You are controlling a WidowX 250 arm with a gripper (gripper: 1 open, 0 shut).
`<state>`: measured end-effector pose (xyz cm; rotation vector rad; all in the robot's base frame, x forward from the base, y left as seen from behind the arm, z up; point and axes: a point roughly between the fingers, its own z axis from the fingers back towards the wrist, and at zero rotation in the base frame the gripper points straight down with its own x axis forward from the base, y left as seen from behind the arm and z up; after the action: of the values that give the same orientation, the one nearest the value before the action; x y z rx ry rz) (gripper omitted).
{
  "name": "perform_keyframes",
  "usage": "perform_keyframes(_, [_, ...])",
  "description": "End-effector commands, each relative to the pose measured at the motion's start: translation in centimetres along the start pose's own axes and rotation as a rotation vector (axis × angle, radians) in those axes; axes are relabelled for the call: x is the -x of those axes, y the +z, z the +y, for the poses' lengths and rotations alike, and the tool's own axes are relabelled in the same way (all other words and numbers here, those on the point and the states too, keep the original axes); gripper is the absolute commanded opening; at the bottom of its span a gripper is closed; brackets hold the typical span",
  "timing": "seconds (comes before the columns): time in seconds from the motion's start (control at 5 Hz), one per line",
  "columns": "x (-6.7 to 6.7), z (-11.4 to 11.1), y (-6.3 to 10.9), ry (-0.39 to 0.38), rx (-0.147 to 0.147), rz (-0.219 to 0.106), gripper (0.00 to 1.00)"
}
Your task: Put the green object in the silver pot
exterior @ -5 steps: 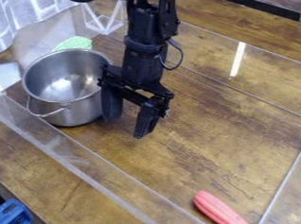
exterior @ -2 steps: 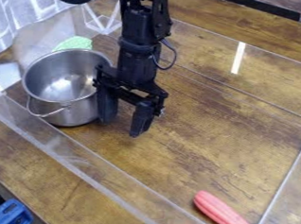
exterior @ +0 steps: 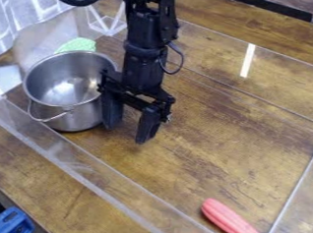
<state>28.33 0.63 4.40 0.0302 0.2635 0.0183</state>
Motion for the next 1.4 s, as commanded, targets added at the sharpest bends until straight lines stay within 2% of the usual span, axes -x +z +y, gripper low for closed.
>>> perform_keyframes(0.0, [-0.12,0.57,0.65,0.020,0.008,-0.031,0.00])
perform_keyframes(1.2, [-0.15,0.60,0.15,0.032,0.042,-0.051,0.00])
